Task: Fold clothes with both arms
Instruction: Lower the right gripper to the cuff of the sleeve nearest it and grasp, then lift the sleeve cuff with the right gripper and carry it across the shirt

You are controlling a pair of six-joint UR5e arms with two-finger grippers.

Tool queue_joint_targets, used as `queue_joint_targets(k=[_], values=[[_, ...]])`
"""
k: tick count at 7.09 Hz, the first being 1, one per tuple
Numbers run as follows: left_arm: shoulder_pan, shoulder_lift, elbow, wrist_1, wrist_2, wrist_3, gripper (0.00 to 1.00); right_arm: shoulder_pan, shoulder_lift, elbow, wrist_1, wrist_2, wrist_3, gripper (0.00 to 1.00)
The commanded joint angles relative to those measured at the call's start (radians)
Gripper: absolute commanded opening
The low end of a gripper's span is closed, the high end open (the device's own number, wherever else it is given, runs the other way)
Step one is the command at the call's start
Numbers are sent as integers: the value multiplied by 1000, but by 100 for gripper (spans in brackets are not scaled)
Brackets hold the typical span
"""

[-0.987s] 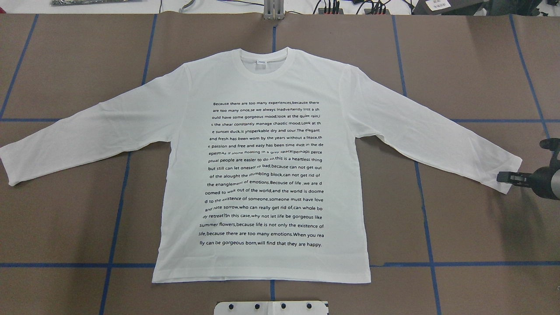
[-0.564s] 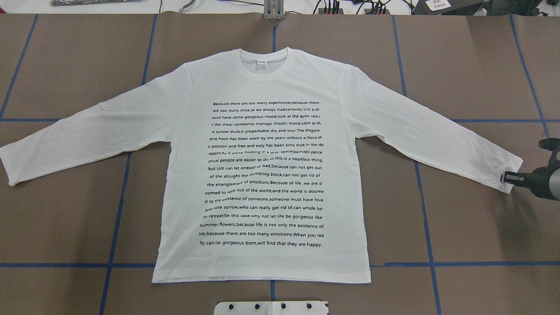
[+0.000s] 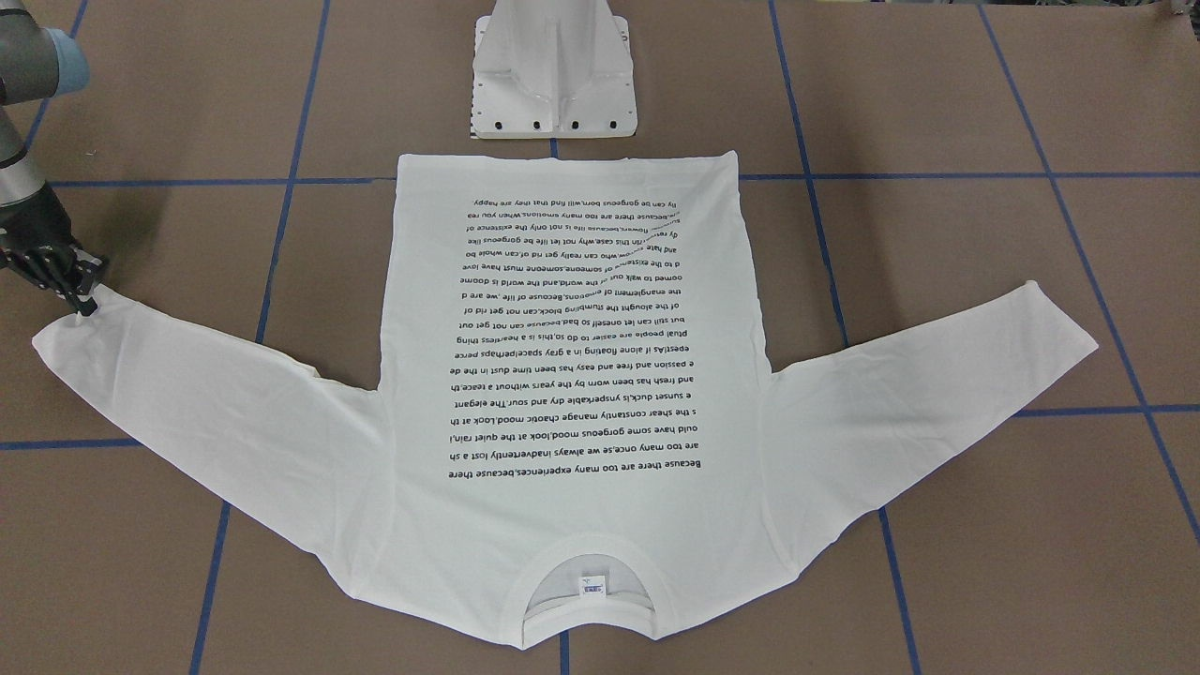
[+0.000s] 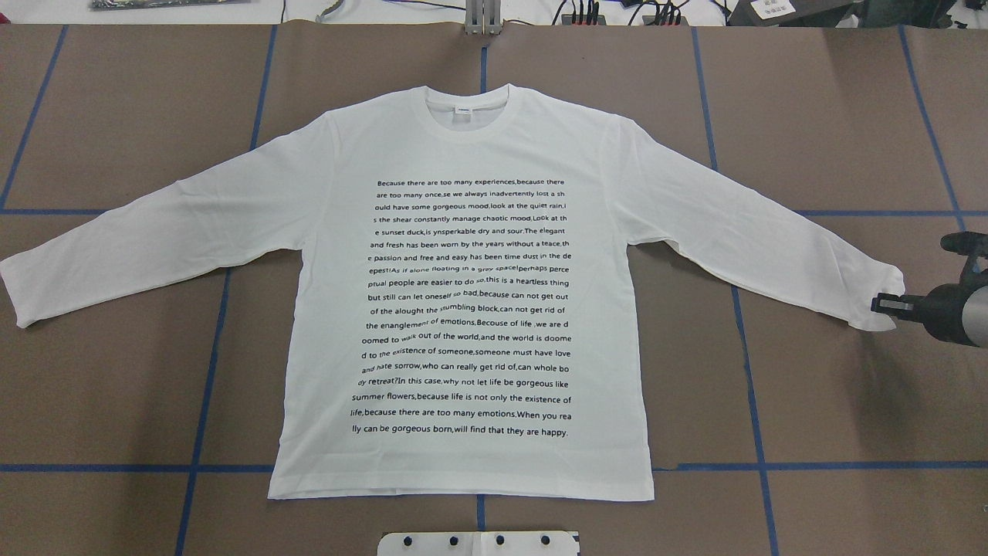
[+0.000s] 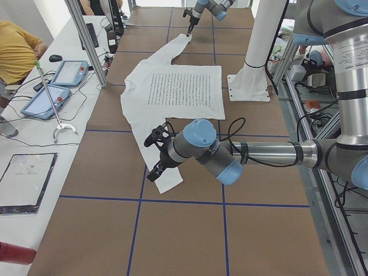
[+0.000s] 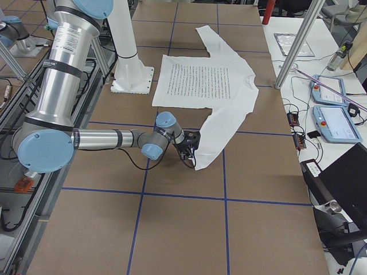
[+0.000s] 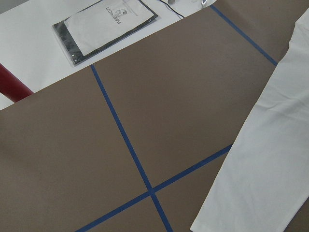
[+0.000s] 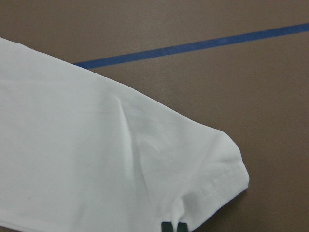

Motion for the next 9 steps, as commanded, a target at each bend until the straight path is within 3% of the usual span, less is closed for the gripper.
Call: queue_joint_targets(k=[1,3,5,6,7,9], values=[[1,-3,4,0,1,-1,100,62,50,53,-11,8,-8,0],[1,-3,6,0,1,-3,100,128,218,62,-105,-1,-40,0],[1,-7,9,1,1,-4,100,133,406,41,-125,-86,-40,0],[1,-12,17,1,1,-3,100,124,498,36,-201,-94,-38,0],[1,-20,30,0,1,-3,100,98,628,29,-293,-120,-35,0],[2,-26,35,1,1,-4,100,-12,818,-19,-324,-252,-32,0]])
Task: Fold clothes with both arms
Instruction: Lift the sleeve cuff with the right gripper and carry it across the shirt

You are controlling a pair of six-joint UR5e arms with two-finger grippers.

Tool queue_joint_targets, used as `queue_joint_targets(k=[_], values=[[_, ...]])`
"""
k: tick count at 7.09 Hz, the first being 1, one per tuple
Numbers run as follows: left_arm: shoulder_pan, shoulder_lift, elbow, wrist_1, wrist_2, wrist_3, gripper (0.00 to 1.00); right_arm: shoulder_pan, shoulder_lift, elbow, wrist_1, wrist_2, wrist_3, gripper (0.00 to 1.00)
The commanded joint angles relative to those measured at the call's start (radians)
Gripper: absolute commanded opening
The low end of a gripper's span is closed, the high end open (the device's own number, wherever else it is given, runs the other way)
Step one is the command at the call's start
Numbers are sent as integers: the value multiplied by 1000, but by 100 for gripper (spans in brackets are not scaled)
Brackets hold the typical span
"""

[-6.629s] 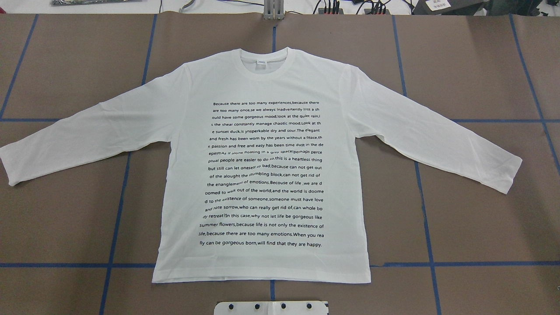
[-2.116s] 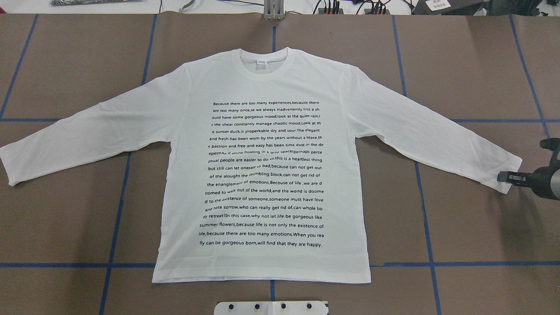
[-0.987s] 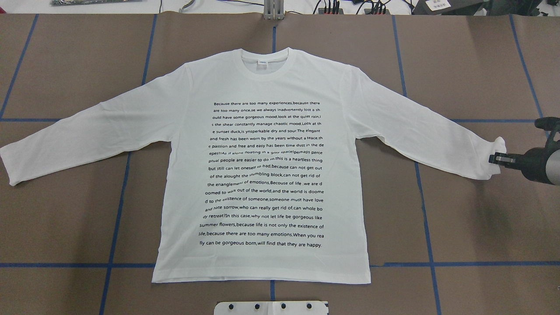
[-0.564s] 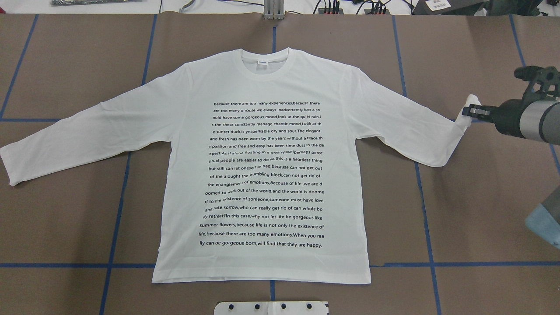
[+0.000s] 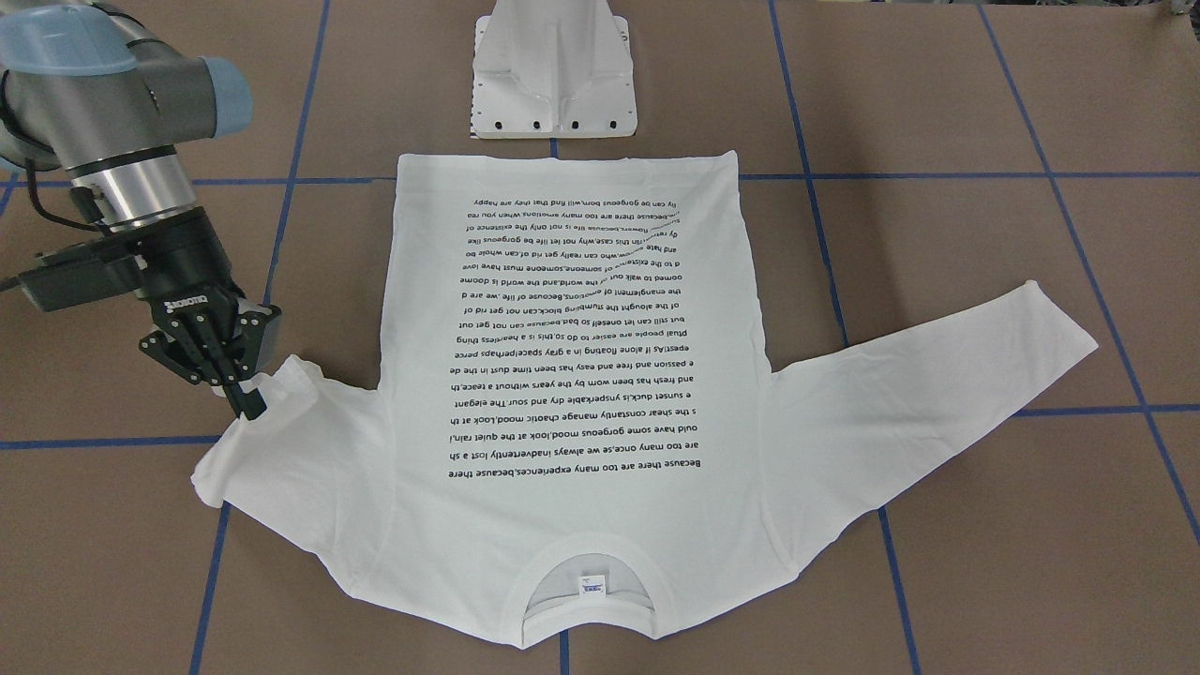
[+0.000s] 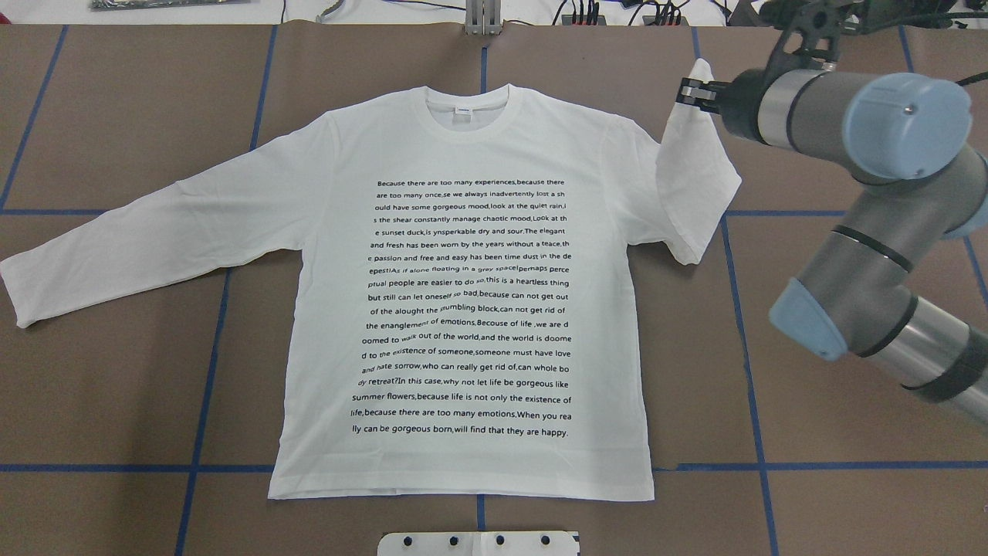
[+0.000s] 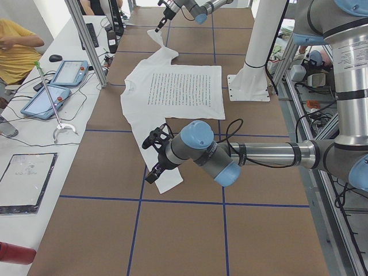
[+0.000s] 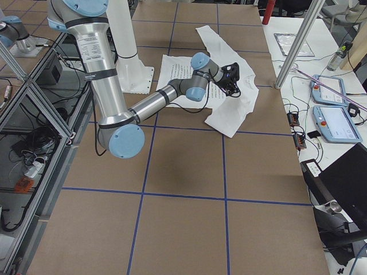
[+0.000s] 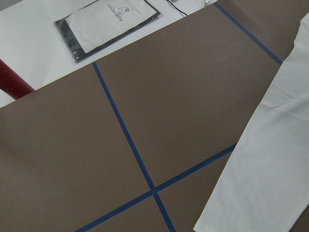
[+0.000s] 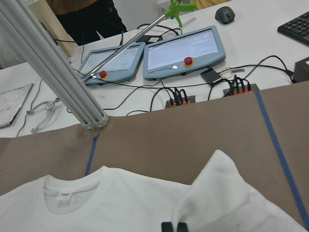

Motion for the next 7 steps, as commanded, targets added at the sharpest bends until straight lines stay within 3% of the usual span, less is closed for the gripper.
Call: queue_joint_targets(k=[1,2,4,5,7], values=[[1,-13,16,0,0,-1,100,-119,201,-55,-23,-164,5,0],[1,-19,20,-1,2,-1,100,-184,250,-89,-23,-259,5,0],[0,-24,24,-1,0,-1,100,-271,394,-228,-23,-335,-4,0],[0,-24,24,-1,0,-1,100,-334,413,-278,-20,-412,-5,0],[0,-24,24,-1,0,-1,100,-387,467,-341,-20,-459,-5,0]])
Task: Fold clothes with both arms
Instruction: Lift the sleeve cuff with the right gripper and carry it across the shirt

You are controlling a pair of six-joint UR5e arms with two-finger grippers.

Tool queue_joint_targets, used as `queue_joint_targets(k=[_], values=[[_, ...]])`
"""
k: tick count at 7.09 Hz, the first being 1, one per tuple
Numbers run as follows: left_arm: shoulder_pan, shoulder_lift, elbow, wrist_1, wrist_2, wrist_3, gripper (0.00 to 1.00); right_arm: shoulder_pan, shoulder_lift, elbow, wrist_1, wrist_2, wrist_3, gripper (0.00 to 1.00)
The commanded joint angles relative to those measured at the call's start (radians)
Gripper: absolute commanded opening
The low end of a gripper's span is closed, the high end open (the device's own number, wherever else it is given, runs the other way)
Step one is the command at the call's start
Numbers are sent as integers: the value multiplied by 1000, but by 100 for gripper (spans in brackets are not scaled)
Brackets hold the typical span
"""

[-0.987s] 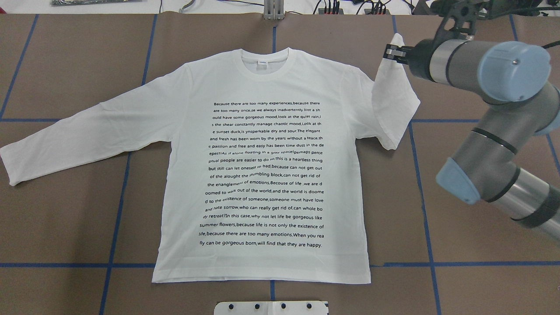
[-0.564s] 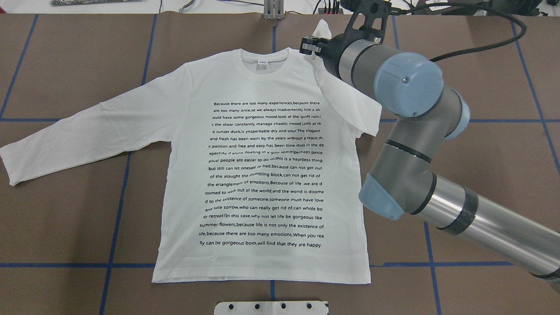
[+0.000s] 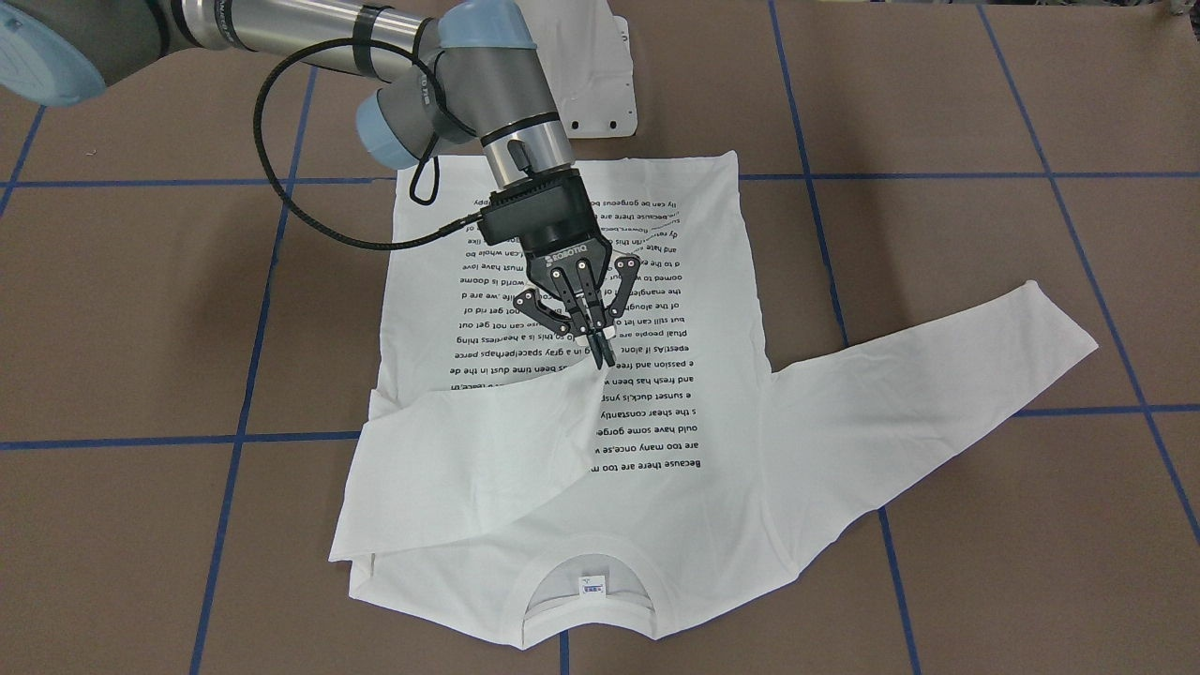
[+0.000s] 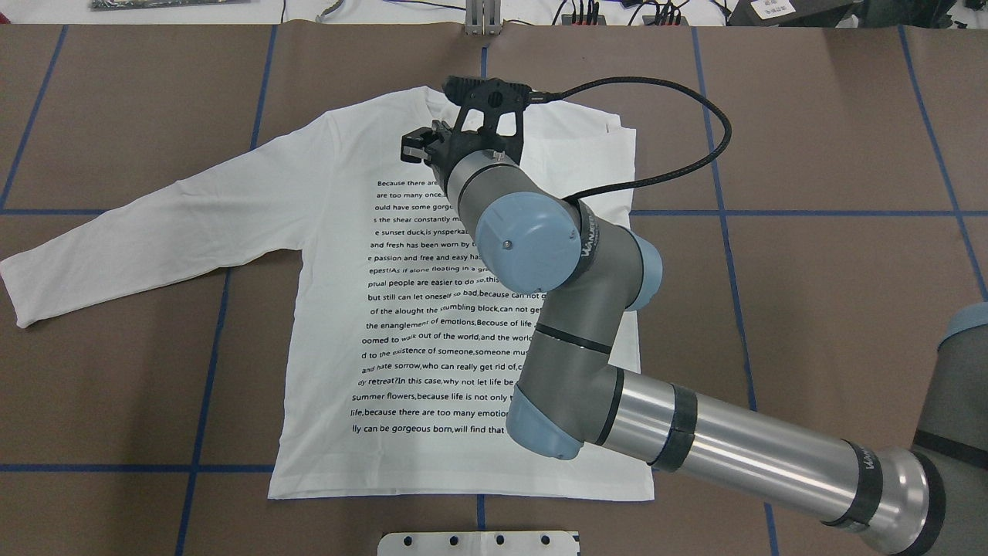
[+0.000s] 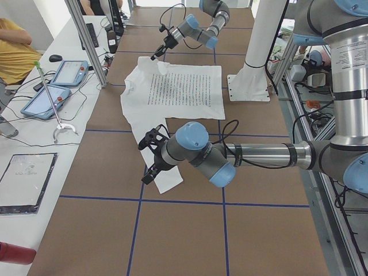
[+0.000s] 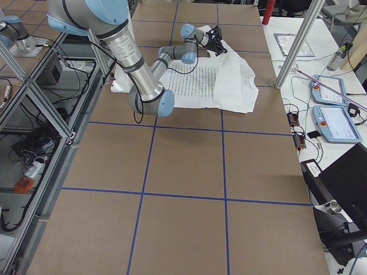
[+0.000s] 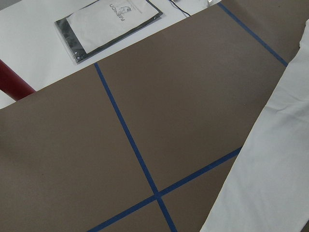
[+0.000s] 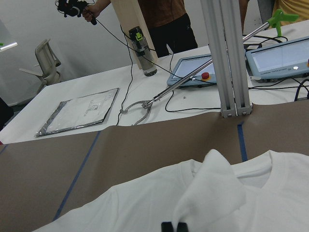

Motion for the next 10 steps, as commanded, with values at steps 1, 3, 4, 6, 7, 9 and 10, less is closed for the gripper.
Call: queue_joint_targets(k=[1,3,4,6,7,9,10], values=[[-1,0,6,0,1,0,100,-49,48,-52,0,-42,0,0],[-1,0,9,0,-1,0,100,-65,97,-91,0,-62,0,0],[-1,0,14,0,-1,2,100,-76,109,-120,-1,-65,0,0],[-1,0,20,0,-1,2,100,-102,112,-184,-1,-94,-2,0],[-1,0,25,-2,-1,2,100,-108,114,-186,-1,-94,-2,0],[-1,-2,57,-44,1,2,100,-131,131,-195,-3,-97,-2,0],[1,-2,72,-69,1,0,100,-140,135,-200,-3,-100,-2,0]])
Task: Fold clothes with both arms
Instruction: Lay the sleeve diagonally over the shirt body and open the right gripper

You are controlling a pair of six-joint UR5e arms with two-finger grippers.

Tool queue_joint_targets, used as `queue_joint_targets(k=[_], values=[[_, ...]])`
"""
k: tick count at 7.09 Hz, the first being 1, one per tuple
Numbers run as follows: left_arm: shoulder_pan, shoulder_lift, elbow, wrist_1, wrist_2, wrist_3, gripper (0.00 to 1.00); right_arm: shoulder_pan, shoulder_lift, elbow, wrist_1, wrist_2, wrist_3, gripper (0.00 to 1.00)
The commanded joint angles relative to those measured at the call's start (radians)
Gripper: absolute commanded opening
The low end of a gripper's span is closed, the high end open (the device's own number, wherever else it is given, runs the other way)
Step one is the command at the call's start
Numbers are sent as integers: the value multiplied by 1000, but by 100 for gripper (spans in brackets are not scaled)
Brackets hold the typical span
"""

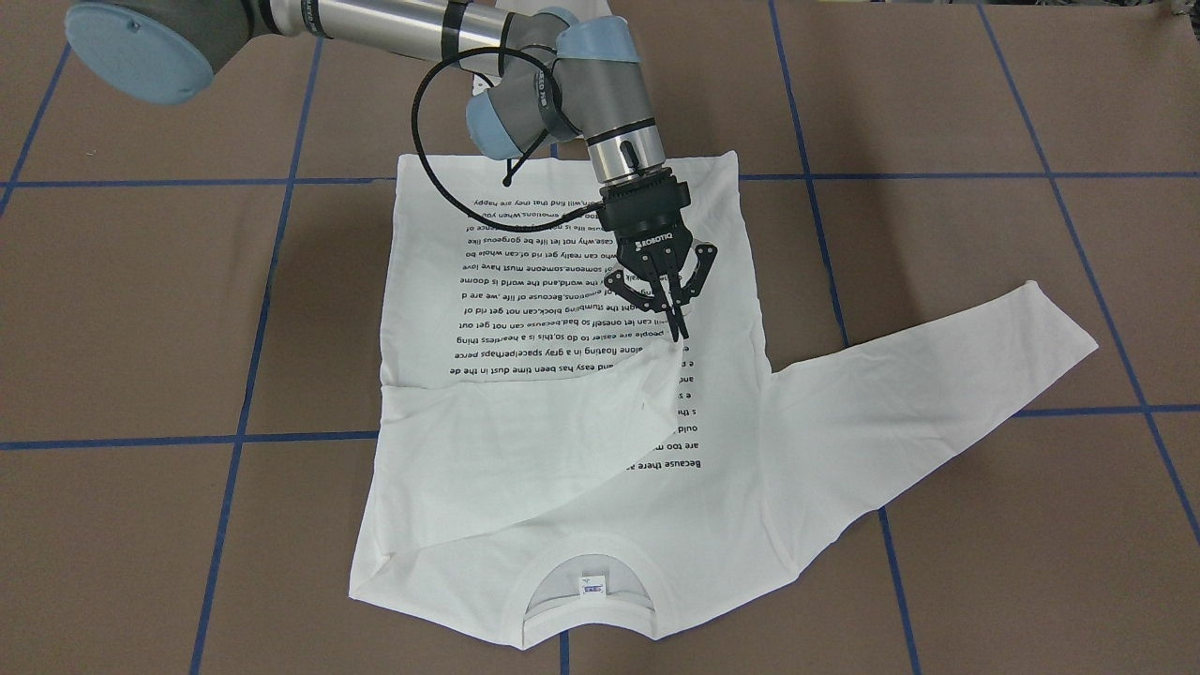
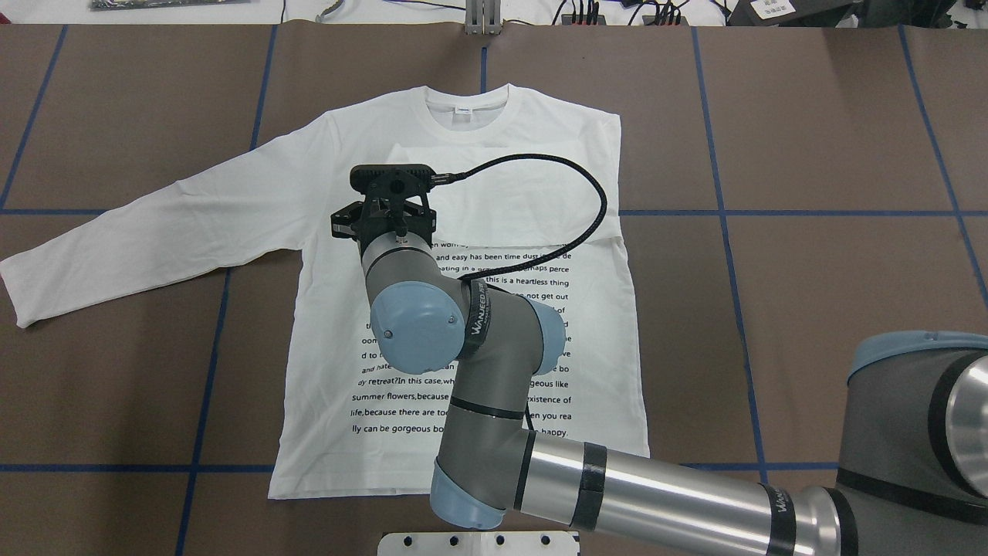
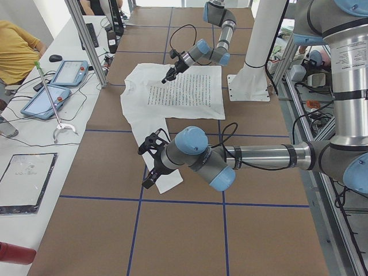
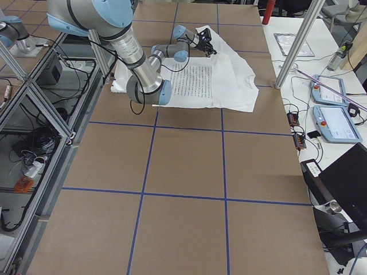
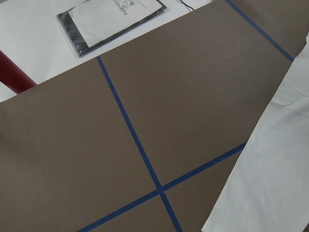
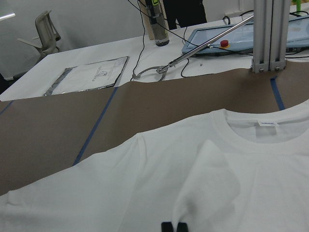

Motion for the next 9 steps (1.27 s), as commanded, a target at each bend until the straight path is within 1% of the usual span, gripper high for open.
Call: queue_joint_targets(k=[1,2,3,4,5,6,7,8,9], values=[[1,-2,22,-30,-1,-13,100,-22,11,-7,1,-5,3,35],[0,-1,20,-32,-1,-21,100,-25,20,-7,-4,-3,12,99],[0,-1,20,-32,-1,-21,100,-23,38,-9,-45,6,15,100],[0,-1,20,-32,-1,-20,100,-20,76,-7,-174,39,20,100],[0,-1,20,-33,-1,-20,100,-2,124,-6,-330,96,44,100],[0,-1,20,-32,-1,-21,100,51,168,-6,-490,226,87,100],[0,-2,16,-32,-1,-24,100,119,202,-4,-613,371,89,100],[1,-7,19,-32,-1,-24,100,208,202,-4,-640,531,75,100],[1,-13,19,-33,-1,-68,100,303,198,-6,-661,686,45,100]])
